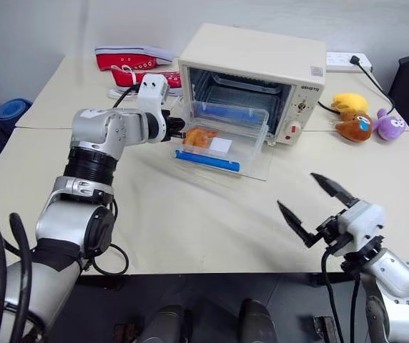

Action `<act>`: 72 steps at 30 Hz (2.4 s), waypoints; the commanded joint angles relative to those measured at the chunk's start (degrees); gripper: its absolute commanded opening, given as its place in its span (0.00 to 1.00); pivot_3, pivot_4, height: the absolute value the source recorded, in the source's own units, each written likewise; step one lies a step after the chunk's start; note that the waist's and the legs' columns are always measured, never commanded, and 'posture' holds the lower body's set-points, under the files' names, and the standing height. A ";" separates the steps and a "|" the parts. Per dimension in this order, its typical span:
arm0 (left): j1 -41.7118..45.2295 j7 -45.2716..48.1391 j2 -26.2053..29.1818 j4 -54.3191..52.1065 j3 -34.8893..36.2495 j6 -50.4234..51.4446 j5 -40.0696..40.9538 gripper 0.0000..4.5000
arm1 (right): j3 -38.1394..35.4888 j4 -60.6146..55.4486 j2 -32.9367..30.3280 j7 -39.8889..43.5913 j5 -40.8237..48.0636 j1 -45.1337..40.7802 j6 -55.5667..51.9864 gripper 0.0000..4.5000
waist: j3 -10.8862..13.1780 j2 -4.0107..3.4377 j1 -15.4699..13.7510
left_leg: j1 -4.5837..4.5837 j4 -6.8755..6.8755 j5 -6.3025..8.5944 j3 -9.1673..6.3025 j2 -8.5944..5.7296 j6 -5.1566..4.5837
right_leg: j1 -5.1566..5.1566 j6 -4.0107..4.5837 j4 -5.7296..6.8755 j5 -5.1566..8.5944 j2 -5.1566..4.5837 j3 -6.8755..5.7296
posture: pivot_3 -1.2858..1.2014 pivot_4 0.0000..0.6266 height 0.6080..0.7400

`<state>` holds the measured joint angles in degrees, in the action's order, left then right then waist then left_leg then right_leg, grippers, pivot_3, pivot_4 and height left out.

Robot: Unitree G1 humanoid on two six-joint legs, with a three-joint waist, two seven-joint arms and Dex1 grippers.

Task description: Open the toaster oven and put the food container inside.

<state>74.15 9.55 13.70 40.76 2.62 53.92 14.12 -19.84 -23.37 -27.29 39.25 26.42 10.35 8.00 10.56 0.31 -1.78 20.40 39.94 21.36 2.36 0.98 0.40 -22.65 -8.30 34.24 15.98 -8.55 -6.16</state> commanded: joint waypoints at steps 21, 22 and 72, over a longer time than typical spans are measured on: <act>-3.60 16.41 9.51 -12.95 4.84 -2.46 3.80 0.70 | 0.87 -6.29 -2.44 -1.84 4.19 2.88 -8.28 1.00 | -0.01 -0.06 0.95 | -0.10 -0.15 -0.01 0.05 0.03 -0.02 | -0.01 0.00 0.01 0.00 0.02 0.03 | 0.52 0.24 1.00; -5.81 19.77 12.28 -15.33 4.54 -3.85 4.05 0.70 | 1.54 -6.07 -4.24 -1.74 4.08 2.30 -11.36 1.00 | -0.01 -0.10 1.41 | -0.11 -0.15 -0.01 0.09 0.03 -0.02 | -0.01 0.00 0.01 0.00 0.01 0.07 | 0.52 0.24 1.00; -4.50 23.58 -0.42 25.95 2.47 -60.29 -5.71 0.00 | 19.28 73.35 5.07 -2.06 -19.32 -67.45 -0.55 0.00 | -0.06 -0.14 3.64 | 0.18 0.02 0.05 0.00 -0.03 -0.25 | -0.12 -0.11 -0.05 -0.07 -0.08 -0.14 | 0.52 0.24 1.00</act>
<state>67.20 34.45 14.27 66.11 4.15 -4.47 8.63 1.35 46.91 -22.56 39.08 7.60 -54.58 4.98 10.50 0.17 1.86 20.60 39.95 21.42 2.35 0.94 0.15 -22.77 -8.41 34.18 15.91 -8.65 -6.30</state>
